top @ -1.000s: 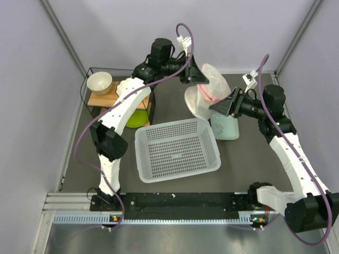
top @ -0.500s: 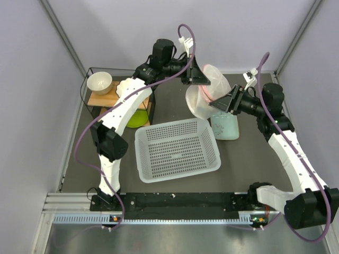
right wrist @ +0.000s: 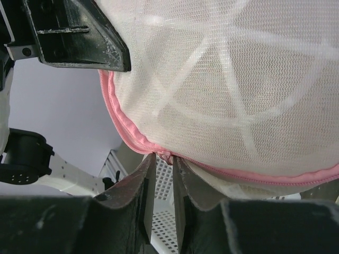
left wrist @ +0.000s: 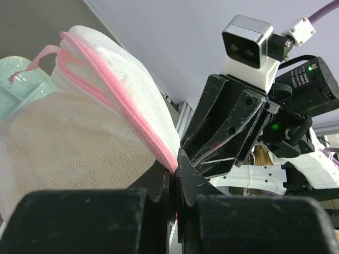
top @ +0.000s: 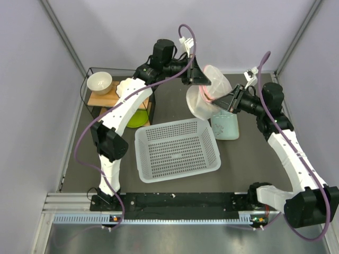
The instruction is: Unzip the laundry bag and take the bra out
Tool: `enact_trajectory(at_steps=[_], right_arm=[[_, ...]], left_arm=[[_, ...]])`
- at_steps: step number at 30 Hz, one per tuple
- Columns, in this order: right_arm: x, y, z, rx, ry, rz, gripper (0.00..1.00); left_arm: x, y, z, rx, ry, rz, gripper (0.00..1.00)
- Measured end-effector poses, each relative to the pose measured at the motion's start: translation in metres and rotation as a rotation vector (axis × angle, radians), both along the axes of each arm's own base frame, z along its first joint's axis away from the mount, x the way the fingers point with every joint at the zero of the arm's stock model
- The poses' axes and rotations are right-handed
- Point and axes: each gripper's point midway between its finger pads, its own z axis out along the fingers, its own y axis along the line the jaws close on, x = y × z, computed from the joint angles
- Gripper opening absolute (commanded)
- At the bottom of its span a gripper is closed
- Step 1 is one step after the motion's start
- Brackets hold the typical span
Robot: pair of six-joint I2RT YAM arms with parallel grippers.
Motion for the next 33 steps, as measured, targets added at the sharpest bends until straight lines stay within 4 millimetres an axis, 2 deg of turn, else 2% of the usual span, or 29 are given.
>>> enact_trajectory(at_steps=[1, 4, 5, 7, 13, 18, 20, 23, 24, 28, 33], right_arm=[[0.001, 0.0, 0.0, -0.001, 0.001, -0.004, 0.25], [0.001, -0.001, -0.003, -0.002, 0.006, -0.012, 0.25], [0.002, -0.001, -0.006, -0.004, 0.01, -0.014, 0.22], [0.002, -0.002, -0.01, -0.007, 0.02, -0.021, 0.0], [0.004, -0.007, -0.015, -0.018, 0.025, -0.066, 0.0], [0.003, -0.022, -0.013, -0.039, -0.007, -0.116, 0.0], [0.006, -0.04, -0.024, -0.053, 0.001, -0.165, 0.0], [0.009, -0.069, -0.053, -0.072, 0.058, -0.236, 0.0], [0.008, -0.071, -0.059, -0.074, 0.07, -0.237, 0.0], [-0.009, -0.067, -0.073, -0.078, 0.089, -0.193, 0.0], [-0.026, -0.065, -0.069, -0.079, 0.065, -0.177, 0.0]], left_arm=[[0.0, 0.0, 0.0, 0.0, 0.0, 0.0, 0.0], [0.0, 0.0, 0.0, 0.0, 0.0, 0.0, 0.0], [0.0, 0.0, 0.0, 0.0, 0.001, 0.0, 0.0], [0.0, 0.0, 0.0, 0.0, 0.001, 0.0, 0.0], [0.0, 0.0, 0.0, 0.0, 0.001, 0.0, 0.0], [0.001, 0.002, 0.0, -0.001, 0.005, 0.003, 0.0], [0.003, 0.004, 0.001, -0.003, 0.006, 0.005, 0.0], [0.006, 0.011, -0.001, 0.0, 0.018, 0.006, 0.0], [0.006, 0.013, -0.002, 0.005, 0.028, 0.006, 0.0], [0.002, 0.015, -0.01, 0.026, 0.069, -0.006, 0.0], [-0.003, 0.016, -0.011, 0.029, 0.088, -0.026, 0.0]])
